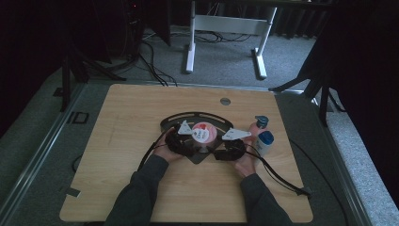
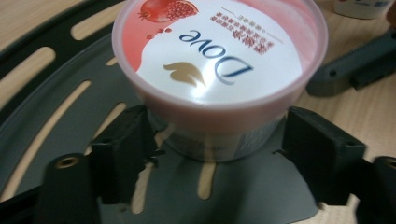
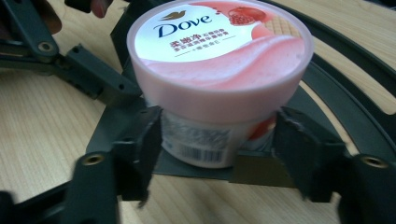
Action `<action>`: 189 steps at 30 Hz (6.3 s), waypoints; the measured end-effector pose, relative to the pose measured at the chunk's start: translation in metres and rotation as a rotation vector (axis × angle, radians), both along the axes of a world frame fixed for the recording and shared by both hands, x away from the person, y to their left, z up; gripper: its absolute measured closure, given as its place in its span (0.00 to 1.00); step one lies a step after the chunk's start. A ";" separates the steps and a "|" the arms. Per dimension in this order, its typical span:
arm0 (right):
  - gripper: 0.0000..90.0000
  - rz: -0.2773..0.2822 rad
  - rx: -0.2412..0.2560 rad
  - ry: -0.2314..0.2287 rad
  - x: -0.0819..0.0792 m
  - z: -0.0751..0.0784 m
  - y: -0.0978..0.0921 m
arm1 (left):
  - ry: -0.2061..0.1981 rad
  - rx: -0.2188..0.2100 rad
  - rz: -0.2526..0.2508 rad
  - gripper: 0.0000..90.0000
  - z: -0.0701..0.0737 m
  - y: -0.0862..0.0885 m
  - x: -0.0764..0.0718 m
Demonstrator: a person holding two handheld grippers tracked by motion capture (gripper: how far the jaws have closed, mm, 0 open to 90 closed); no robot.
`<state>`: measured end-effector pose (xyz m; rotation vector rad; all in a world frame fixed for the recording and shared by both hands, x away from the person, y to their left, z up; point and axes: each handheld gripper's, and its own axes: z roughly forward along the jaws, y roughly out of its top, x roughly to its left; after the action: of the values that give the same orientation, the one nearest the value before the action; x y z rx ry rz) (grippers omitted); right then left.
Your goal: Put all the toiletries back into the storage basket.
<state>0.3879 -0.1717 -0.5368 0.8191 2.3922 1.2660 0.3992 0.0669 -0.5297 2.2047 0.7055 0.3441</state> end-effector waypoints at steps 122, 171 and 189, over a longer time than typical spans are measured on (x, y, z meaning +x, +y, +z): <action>1.00 -0.432 0.130 -0.077 0.011 0.000 0.050 | -0.013 0.063 0.331 0.99 -0.011 0.035 0.012; 0.93 -0.464 0.145 -0.098 0.030 0.007 0.078 | 0.011 0.060 0.197 0.98 -0.024 -0.006 -0.017; 1.00 -0.556 0.093 -0.124 0.023 0.006 0.075 | 0.027 0.028 0.249 0.99 -0.025 0.005 -0.014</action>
<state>0.4108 -0.0963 -0.5305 1.2774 1.8307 1.1549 0.3850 0.0722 -0.5551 2.1539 0.9986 0.4519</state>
